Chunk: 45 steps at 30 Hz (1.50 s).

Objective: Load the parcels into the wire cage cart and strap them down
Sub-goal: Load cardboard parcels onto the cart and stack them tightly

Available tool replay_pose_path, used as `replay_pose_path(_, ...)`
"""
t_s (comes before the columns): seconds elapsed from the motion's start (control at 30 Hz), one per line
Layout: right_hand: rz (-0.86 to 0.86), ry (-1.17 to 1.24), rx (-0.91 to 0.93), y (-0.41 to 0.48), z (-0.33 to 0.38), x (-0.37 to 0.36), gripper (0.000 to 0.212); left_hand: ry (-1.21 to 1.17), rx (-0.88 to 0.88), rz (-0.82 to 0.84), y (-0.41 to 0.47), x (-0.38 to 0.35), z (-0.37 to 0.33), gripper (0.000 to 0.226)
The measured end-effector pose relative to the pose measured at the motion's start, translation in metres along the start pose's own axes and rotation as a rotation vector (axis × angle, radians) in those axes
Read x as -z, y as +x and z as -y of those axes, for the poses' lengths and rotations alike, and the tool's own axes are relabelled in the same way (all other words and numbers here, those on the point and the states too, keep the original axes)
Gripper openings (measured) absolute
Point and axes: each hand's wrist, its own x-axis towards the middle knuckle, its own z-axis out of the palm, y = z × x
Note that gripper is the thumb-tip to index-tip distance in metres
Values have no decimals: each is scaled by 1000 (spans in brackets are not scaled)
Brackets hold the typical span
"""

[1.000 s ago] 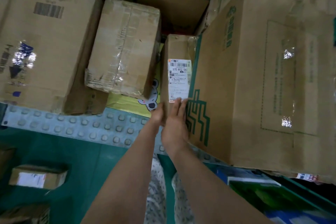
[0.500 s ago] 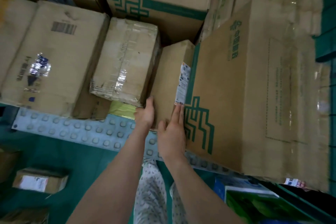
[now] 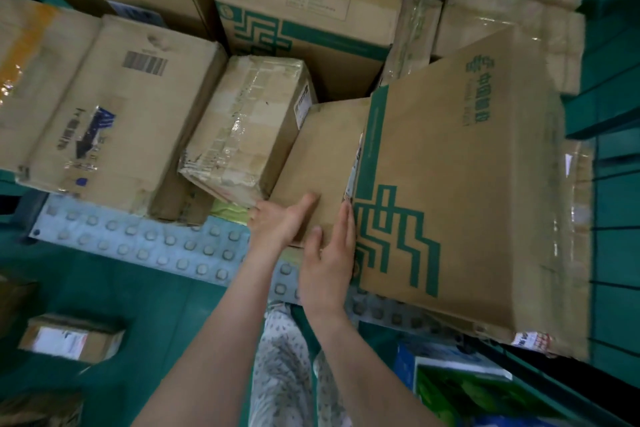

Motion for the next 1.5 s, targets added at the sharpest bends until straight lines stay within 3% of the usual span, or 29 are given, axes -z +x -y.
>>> replay_pose_path(0.27,-118,213,-345,17,22,20,41,221,20,187,-13,6,-6,140)
replay_pose_path(0.37,-125,322,-455,25,33,28,39,352,-2,322,-17,9,-7,137)
replay_pose_path(0.43,-70,270,-451,28,38,35,40,353,-21,359,-19,10,-5,133)
replay_pose_path(0.57,100,112,-301,34,41,49,45,209,-50,261,-31,9,5,129)
replay_pose_path(0.7,282,17,-259,43,39,52,47,199,-15,203,-52,16,25,142)
replay_pose_path(0.87,252,-39,-277,46,42,46,42,278,10,142,-69,33,32,128)
replay_pose_path(0.93,286,-109,-259,47,44,50,44,277,18,157,-75,39,28,134)
replay_pose_path(1.03,332,-276,-22,39,58,72,50,283,40,179,-85,49,20,134)
replay_pose_path(1.1,279,-537,195,31,66,94,53,307,76,209,-90,54,12,139)
replay_pose_path(1.17,112,-918,369,25,68,118,63,358,113,248,-101,63,-2,142)
replay_pose_path(1.23,14,-1094,326,22,70,131,80,382,108,285,-107,71,-13,126)
replay_pose_path(1.3,6,-1122,186,27,77,132,91,385,83,294,-119,79,-26,108)
replay_pose_path(1.5,55,-1183,57,35,93,147,97,480,121,292,-147,92,-42,105)
